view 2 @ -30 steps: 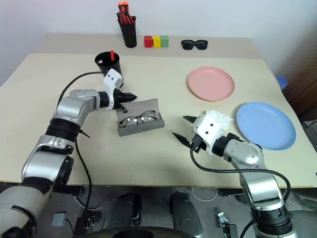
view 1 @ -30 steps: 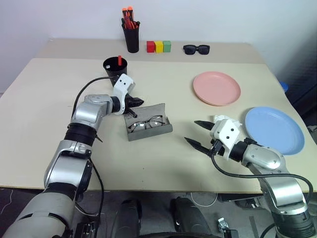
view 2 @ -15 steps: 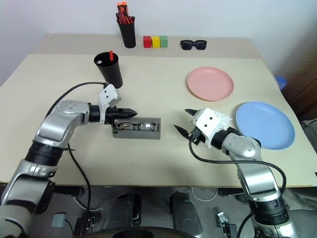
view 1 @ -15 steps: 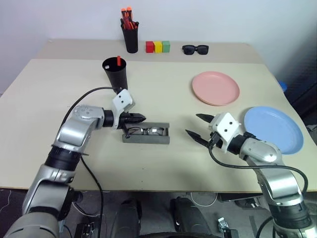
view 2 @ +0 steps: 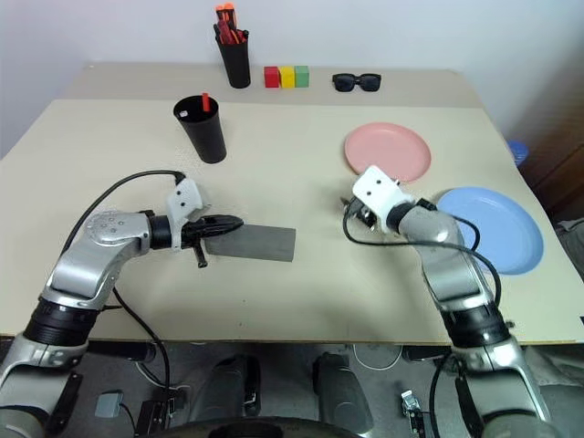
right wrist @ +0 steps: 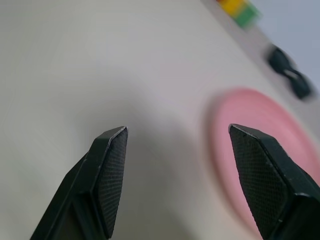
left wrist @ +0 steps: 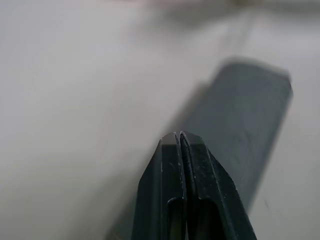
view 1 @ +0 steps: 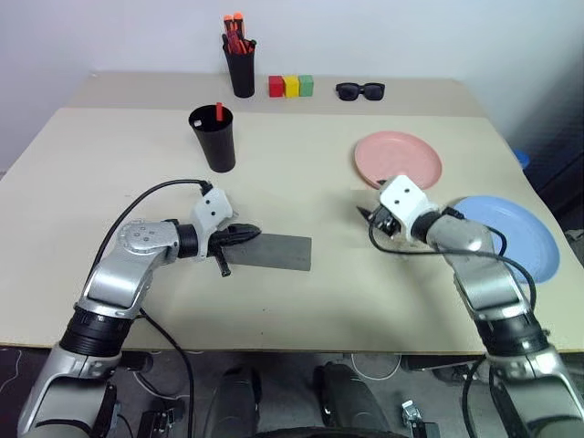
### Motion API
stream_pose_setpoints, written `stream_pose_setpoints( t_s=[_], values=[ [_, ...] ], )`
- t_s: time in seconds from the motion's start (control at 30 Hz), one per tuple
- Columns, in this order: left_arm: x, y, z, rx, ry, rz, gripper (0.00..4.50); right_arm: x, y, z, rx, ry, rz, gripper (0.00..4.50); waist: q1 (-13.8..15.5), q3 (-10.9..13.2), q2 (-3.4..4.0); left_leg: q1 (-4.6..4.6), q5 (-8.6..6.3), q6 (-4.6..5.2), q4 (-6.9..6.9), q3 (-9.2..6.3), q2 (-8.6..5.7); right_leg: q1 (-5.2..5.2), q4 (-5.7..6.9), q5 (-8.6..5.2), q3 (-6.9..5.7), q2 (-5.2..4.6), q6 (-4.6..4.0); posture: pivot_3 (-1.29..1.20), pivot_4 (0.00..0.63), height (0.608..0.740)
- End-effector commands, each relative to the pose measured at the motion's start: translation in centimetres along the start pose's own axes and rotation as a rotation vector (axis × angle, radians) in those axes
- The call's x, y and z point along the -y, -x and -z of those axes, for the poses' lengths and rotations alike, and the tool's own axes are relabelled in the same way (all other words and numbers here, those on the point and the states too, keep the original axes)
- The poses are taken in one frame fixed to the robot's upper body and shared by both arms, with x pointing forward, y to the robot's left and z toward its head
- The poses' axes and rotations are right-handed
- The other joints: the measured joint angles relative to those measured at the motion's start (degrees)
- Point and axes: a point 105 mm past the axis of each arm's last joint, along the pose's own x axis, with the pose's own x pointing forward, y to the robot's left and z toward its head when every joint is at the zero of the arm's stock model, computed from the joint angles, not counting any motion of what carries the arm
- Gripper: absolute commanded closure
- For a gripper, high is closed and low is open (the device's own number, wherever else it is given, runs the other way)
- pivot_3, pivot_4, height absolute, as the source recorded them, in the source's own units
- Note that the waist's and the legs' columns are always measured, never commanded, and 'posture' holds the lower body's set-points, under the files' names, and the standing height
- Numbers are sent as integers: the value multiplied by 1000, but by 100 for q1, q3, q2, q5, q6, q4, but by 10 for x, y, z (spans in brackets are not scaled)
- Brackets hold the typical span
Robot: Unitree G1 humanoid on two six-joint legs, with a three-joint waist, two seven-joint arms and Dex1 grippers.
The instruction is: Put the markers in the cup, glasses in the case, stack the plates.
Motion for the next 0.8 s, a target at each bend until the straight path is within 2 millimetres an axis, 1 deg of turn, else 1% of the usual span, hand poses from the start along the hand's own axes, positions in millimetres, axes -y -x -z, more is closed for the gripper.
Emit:
stream_pose_setpoints(
  t_s=[0.03, 0.1, 0.17, 0.3, 0.37, 0.43, 0.53, 0.57, 0.67, 0.8],
  values=[
    [0, 11, -24, 117, -28, -34, 4459, 17, -12, 8, -62, 103, 66, 1231, 3, 0, 0, -1, 0, 0, -1, 0, 0, -1, 0, 0, 0, 0, 1, 0, 150, 725],
    [7, 15, -26, 149, -9, -32, 4459, 23, -28, 14, -106, 164, 82, 1231, -8, 1, 2, -1, 0, 0, -3, 0, 0, -1, -1, 1, 0, 0, 1, 0, 150, 725],
    [13, 17, -26, 162, 3, -32, 4459, 24, -41, 20, -141, 198, 69, 1231, -35, 2, 2, 0, 0, 0, -2, 6, 0, -2, -1, 1, 3, -2, 1, 0, 150, 725],
    [25, 16, -29, 182, 21, -31, 4459, 24, -58, 28, -175, 222, 64, 1231, -89, 2, 2, -1, 0, 0, -3, 3, 0, 0, -1, 2, 2, -2, 2, 0, 150, 725],
    [29, 15, -31, 191, 27, -31, 4500, 26, -62, 31, -185, 240, 68, 1775, -130, 2, 2, 0, 0, 0, -3, 3, -1, 1, -1, 2, 3, -2, 3, 0, 150, 725],
    [32, 15, -32, 197, 30, -37, 4500, 27, -64, 33, -189, 246, 69, 2499, -136, 2, 2, 0, 0, 0, -2, 2, -1, 2, -1, 2, 2, -4, 3, 0, 150, 725],
    [35, 15, -32, 207, 44, -50, 4500, 28, -66, 30, -173, 249, 69, 4166, -148, 2, 3, 1, 0, 0, -4, 1, -1, 2, 0, 2, 3, -3, 3, 0, 150, 725],
    [37, 15, -32, 210, 51, -49, 4500, 29, -66, 29, -165, 247, 70, 4479, -150, 2, 4, 1, 0, 0, -4, 2, 0, 2, 0, 2, 2, -3, 3, 0, 150, 725],
    [39, 13, -31, 213, 56, -43, 4500, 34, -64, 22, -136, 269, 98, 4479, -152, 3, 4, 1, 0, -1, -4, 1, 0, 2, 1, 2, 3, -3, 3, 0, 150, 725],
    [37, 9, -33, 221, 50, -34, 4500, 48, -54, 2, -46, 306, 161, 4479, -148, 7, 11, 1, 0, -1, -4, 2, -1, 1, 1, 2, 3, -3, 3, 0, 150, 725]
  ],
)
